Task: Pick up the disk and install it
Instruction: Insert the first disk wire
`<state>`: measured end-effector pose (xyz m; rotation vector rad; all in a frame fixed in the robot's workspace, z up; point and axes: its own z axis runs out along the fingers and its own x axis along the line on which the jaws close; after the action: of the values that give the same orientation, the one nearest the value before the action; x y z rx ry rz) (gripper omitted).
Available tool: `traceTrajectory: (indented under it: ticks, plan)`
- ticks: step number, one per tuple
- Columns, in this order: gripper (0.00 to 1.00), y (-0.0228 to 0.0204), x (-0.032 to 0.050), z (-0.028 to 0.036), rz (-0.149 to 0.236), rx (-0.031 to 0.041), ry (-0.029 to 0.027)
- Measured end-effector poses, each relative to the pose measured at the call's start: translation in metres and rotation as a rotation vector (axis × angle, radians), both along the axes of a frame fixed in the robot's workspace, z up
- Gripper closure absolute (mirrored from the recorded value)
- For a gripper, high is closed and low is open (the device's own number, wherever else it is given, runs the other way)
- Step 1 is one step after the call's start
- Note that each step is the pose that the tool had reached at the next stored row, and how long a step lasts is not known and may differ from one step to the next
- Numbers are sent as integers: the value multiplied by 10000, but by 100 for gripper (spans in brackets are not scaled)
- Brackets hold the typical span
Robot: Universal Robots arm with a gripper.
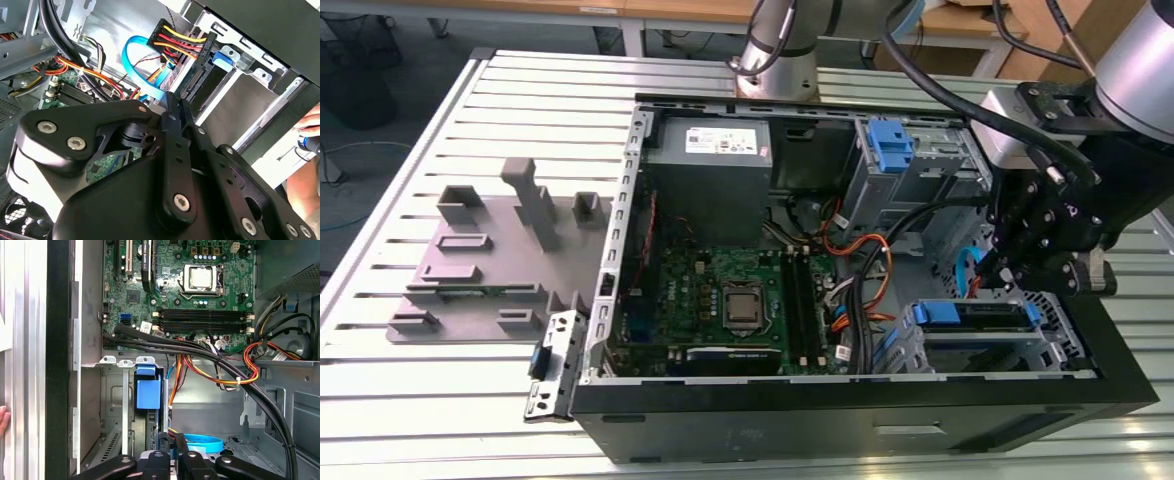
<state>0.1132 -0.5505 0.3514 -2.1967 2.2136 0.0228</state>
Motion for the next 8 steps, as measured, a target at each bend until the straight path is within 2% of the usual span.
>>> traceTrajectory:
  ticks: [8]
  plan:
    - [84,0,0,-3,0,0,0]
